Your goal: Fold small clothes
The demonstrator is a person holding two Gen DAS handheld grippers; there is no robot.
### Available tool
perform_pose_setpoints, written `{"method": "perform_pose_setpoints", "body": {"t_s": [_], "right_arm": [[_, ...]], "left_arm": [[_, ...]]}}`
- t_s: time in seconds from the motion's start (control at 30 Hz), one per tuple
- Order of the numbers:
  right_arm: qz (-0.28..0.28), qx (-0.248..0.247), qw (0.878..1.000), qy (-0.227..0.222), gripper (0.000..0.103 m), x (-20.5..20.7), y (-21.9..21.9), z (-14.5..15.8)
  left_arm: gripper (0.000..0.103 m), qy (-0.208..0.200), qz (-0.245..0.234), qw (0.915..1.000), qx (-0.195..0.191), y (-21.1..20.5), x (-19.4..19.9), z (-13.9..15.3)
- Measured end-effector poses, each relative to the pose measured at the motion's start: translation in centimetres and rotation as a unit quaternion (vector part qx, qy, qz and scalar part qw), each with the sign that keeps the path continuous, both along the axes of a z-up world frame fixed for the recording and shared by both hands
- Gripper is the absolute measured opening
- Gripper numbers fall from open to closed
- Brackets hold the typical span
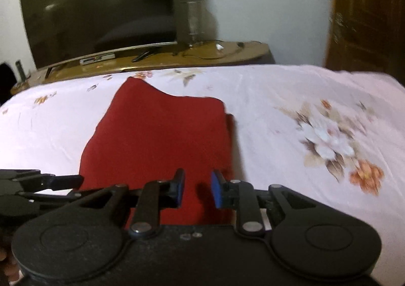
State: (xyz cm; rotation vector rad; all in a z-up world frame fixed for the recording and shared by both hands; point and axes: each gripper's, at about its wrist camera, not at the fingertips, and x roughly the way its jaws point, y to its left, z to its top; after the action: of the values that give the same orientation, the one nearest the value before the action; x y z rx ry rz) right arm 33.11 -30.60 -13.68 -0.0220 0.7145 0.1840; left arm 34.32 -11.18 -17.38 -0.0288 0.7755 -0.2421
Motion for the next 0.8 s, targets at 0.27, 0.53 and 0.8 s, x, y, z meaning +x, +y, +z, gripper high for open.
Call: {"method": "perform_pose_setpoints", "body": {"t_s": [0.27, 0.53, 0.8], "right_arm": [[0.001, -0.008, 0.999, 0.050, 0.022, 0.4, -0.2, -3.6], [-0.005, 0.031, 0.999, 0.013, 0.045, 2.1, -0.5, -0.4], [-0.017, 0.052, 0.998, 0.017, 0.069, 4.6, -1.1, -0.7]], "left_arm": [[0.067, 0.011, 0.010, 0.9999, -0.008, 0.6, 0.2, 0.4], [0.084, -0.001, 0.039, 0.9992, -0.013, 2.3, 1.9, 2.3], [0.085, 0.013, 0.067, 0.9964, -0.049, 4.4, 5.2, 2.2]]}}
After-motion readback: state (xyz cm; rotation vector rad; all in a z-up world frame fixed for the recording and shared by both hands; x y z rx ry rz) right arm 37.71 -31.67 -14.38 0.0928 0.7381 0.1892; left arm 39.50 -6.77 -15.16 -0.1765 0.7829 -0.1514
